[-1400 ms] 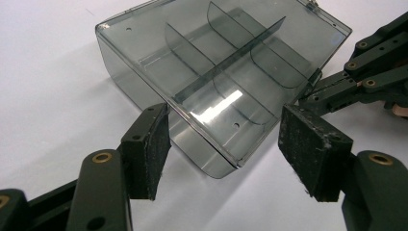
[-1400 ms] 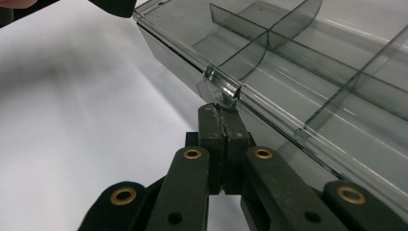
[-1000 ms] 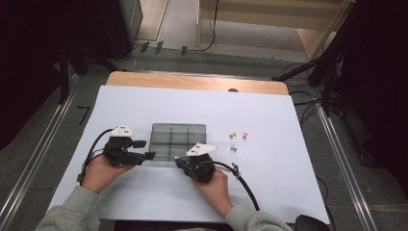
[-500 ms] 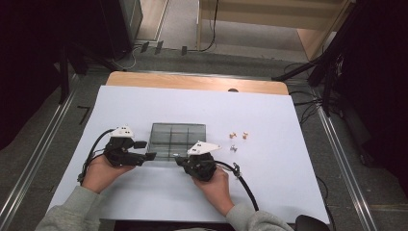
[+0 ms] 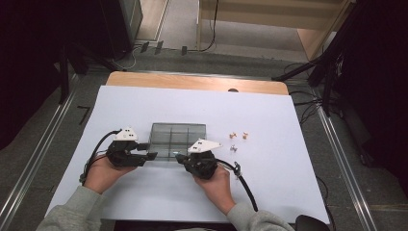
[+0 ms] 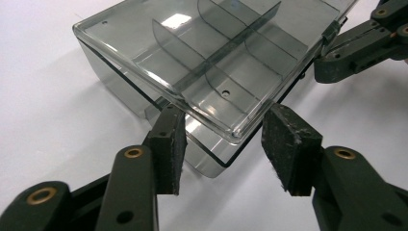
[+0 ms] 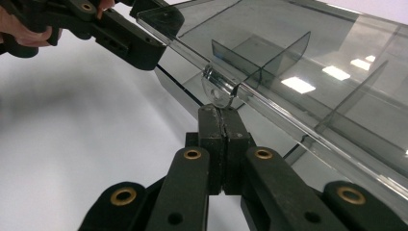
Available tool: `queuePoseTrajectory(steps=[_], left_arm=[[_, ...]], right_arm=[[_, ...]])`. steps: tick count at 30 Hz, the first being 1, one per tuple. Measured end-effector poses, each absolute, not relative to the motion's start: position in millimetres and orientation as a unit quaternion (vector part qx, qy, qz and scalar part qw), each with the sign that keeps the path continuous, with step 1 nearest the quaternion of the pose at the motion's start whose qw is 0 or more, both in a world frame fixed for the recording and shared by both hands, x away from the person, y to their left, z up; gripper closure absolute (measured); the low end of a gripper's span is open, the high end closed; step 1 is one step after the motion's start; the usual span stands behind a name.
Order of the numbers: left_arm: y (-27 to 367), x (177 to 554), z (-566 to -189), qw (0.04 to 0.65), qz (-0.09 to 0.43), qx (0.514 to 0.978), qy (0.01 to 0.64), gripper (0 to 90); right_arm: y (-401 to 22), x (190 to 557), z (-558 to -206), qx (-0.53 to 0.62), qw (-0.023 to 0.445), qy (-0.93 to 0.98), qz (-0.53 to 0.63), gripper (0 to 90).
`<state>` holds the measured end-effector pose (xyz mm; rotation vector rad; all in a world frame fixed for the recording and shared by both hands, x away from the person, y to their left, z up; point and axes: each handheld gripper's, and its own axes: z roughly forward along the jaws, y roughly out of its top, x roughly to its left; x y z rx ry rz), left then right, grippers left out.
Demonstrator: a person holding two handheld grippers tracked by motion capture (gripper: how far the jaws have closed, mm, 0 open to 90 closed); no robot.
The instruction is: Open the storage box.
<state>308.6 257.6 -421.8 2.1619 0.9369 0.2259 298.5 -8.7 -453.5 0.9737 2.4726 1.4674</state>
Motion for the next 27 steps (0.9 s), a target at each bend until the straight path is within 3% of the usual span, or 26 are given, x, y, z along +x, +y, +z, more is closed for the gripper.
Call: queuePoseTrajectory(steps=[5, 20, 27], left_arm=[[258.3, 309.1, -421.8, 0.383, 0.086, 0.842, 0.37, 55.8], [259.2, 311.4, -420.2, 0.386, 0.073, 0.84, 0.374, 55.4], [259.7, 311.7, -418.9, 0.388, 0.071, 0.839, 0.374, 55.2]], right_arm=[[-8.9, 299.2, -451.0, 0.317, 0.048, 0.815, 0.483, 90.0], [-31.3, 299.9, -443.5, 0.306, 0.017, 0.83, 0.466, 74.9], [-52.6, 296.7, -440.9, 0.317, 0.036, 0.828, 0.46, 74.5]])
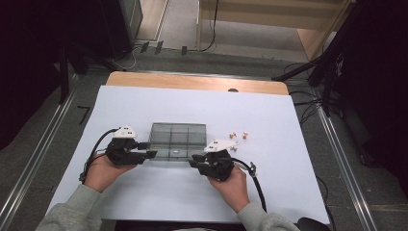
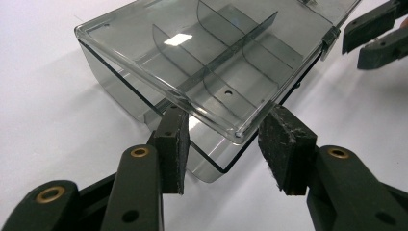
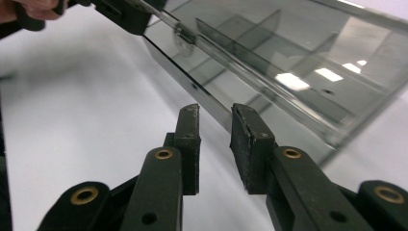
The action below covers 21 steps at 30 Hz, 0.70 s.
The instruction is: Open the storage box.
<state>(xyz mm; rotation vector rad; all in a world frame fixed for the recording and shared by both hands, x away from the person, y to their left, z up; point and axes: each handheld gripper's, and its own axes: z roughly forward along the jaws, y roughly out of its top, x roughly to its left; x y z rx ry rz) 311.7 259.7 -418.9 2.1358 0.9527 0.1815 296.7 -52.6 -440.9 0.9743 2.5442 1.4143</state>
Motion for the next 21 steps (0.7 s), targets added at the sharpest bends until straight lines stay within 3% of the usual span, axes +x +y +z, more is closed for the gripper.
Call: queuePoseTrajectory(steps=[21], left_arm=[[262.0, 311.8, -412.8, 0.399, 0.072, 0.829, 0.385, 52.0]], right_arm=[[-81.1, 309.5, -431.8, 0.358, 0.067, 0.812, 0.456, 71.4]])
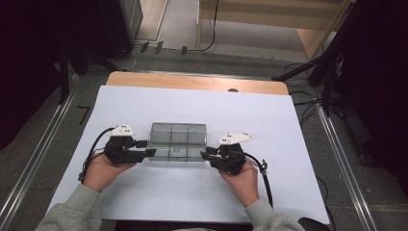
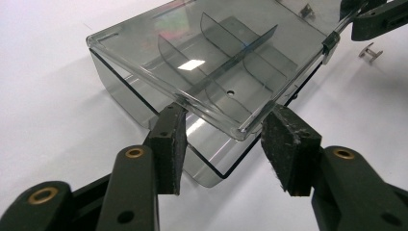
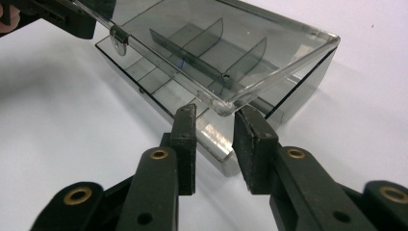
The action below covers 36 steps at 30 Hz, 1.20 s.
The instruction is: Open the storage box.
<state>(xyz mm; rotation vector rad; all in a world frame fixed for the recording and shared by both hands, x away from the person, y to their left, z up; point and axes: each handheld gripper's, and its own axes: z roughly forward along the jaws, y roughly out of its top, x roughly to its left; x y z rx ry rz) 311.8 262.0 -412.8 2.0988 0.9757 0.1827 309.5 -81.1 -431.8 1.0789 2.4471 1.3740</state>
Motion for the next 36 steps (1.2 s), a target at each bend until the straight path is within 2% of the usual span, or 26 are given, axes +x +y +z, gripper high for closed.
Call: queuePoseTrajectory(steps=[13, 30, 36], left_arm=[[262.9, 316.5, -405.6, 0.407, 0.079, 0.814, 0.407, 39.3], [261.9, 322.7, -397.0, 0.417, 0.103, 0.809, 0.401, 38.9], [261.2, 326.3, -393.9, 0.421, 0.114, 0.806, 0.399, 44.5]], right_arm=[[-85.0, 314.3, -420.9, 0.37, 0.082, 0.804, 0.459, 66.4], [-84.2, 319.7, -408.8, 0.355, 0.111, 0.804, 0.464, 66.5], [-83.8, 323.4, -402.7, 0.347, 0.121, 0.804, 0.468, 67.6]])
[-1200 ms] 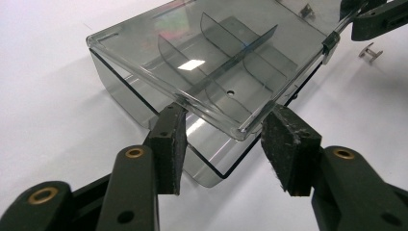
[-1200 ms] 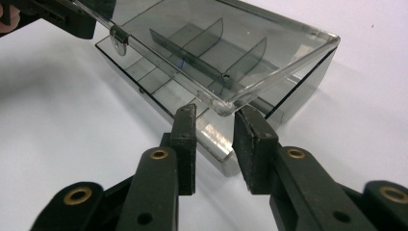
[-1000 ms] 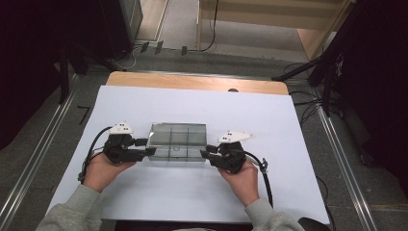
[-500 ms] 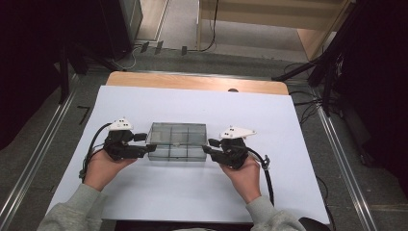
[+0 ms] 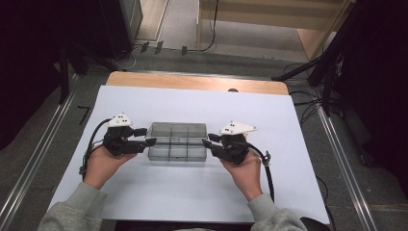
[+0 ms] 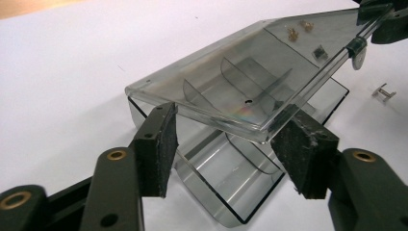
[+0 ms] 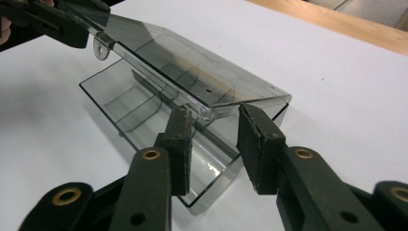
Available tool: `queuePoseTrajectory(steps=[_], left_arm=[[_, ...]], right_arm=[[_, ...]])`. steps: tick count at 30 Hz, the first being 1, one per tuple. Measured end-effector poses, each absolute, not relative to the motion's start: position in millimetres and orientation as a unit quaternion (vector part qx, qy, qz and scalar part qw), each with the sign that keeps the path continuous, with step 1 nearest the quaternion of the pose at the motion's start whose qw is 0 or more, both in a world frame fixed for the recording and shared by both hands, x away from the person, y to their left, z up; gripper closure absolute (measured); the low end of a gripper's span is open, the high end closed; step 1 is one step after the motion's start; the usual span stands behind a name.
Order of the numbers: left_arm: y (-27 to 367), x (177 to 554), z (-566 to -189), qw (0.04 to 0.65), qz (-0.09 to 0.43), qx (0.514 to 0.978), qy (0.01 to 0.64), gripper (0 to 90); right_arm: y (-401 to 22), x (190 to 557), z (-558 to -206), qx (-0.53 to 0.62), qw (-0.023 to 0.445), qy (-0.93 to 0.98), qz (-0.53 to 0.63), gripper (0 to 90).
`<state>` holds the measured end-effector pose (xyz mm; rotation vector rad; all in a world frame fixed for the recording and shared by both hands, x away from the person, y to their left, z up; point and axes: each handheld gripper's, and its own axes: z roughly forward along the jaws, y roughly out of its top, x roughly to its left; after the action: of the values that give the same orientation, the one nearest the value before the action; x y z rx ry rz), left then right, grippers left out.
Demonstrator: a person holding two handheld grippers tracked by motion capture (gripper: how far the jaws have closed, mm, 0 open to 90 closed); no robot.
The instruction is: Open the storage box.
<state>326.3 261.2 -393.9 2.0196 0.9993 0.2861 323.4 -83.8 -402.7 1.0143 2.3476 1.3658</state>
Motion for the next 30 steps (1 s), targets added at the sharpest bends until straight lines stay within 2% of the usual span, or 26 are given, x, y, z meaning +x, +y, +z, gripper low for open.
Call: queuePoseTrajectory(steps=[17, 22, 30], left_arm=[[254.1, 343.7, -384.4, 0.424, 0.148, 0.797, 0.403, 50.9], [251.1, 351.2, -383.5, 0.413, 0.17, 0.803, 0.395, 56.1], [252.8, 359.4, -382.7, 0.423, 0.17, 0.793, 0.405, 59.2]], right_arm=[[-78.6, 340.8, -389.3, 0.343, 0.147, 0.799, 0.471, 71.3], [-75.9, 347.7, -387.3, 0.347, 0.154, 0.796, 0.471, 72.1], [-73.7, 360.1, -385.9, 0.36, 0.153, 0.788, 0.475, 72.2]])
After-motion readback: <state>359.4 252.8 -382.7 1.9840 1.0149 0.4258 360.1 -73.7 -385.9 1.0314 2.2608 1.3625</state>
